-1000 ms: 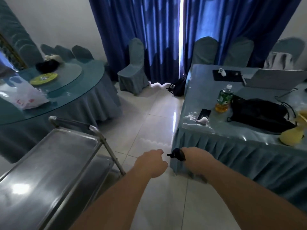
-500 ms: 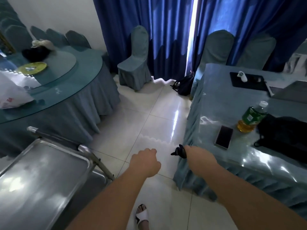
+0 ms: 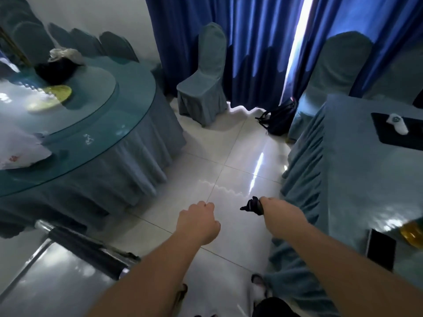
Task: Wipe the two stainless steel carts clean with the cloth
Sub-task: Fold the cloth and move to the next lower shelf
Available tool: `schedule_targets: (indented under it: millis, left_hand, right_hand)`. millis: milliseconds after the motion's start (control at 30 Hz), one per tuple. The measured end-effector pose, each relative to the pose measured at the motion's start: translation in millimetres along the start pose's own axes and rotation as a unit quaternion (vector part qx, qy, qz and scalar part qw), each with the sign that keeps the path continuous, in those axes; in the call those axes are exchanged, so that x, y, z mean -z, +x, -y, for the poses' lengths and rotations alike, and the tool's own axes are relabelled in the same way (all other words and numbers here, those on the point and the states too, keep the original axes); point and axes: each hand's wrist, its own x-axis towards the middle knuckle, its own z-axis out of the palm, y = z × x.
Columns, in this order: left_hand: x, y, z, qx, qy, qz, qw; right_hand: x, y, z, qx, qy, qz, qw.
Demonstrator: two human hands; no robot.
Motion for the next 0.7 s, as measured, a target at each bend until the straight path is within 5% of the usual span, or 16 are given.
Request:
schedule_targets:
  millis: [367,700]
  left_hand:
    - [82,139,55,0.158,-0.096,-0.047,0.982]
    - [91,165,146,0.311,-0.185,-0.024,0.932]
  right_hand:
    - [116,222,32,0.155,-0.057,0.046,0.985]
    - [152,332,173,0.304,-0.102,0.117,0.940]
